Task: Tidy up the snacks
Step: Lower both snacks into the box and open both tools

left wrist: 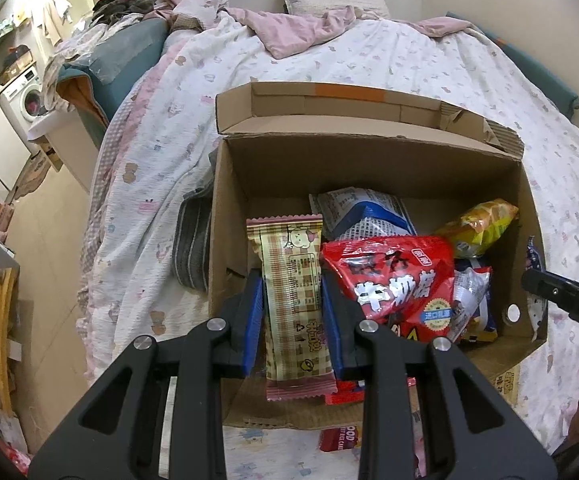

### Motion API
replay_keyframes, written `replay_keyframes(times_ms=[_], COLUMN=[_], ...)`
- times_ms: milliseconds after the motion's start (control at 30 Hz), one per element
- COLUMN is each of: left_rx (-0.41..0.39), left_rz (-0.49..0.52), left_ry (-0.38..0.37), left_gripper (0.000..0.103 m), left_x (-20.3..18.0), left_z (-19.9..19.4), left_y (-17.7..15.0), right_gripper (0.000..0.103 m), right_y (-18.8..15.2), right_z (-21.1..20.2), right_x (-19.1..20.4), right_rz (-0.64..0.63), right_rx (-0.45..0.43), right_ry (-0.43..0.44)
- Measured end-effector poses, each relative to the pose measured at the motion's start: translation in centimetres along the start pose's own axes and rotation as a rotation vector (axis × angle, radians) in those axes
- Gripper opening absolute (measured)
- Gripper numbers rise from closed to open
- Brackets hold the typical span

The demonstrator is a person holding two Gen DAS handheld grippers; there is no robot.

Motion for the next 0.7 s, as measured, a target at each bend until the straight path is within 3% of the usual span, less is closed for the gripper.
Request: replay_keyframes(times_ms=[67, 133, 267, 333, 700], left_rx=[0.002, -0.009, -0.031, -0.035, -0.049], left_rz=[-0.001, -0.004, -0.023, -0.036, -0.065], left_ry=[-0.016, -0.015, -0.021, -0.03, -0.062], left_gripper=[0.028, 0.043, 0.061, 0.075, 0.079], left_x=[-0.1, 0.0, 0.3, 0.4, 0.5], left_z=[0.0, -0.3, -0.7, -0.8, -1.3], left_y=[0.0, 0.0, 0.2, 0.2, 0.4], right_gripper=[0.02, 0.02, 0.02, 0.02, 0.024], right_y=[0.0, 0.0, -0.1, -0.2, -0.1], right_z=[0.0, 0.0, 0.0, -0.1, -0.8], right_x=[0.0, 0.2, 0.4, 0.5, 1.5], right_rz=[-0.003, -0.016, -0.022, -0.026, -0.046], right_rx=[-0.004, -0.01, -0.009, -0.011, -0.04], right_ry=[-0.003, -0.009, 0.002, 0.001, 0.036])
Point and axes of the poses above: each gripper's, at about its wrist camera, not at the fingertips, and z roughly the way its jaws point, x to its left, y to its top, the point moved 3 cm from there along z, roughly the way its jaws point, and after that the axes turned 14 degrees about -y, right-handed, at the moved point
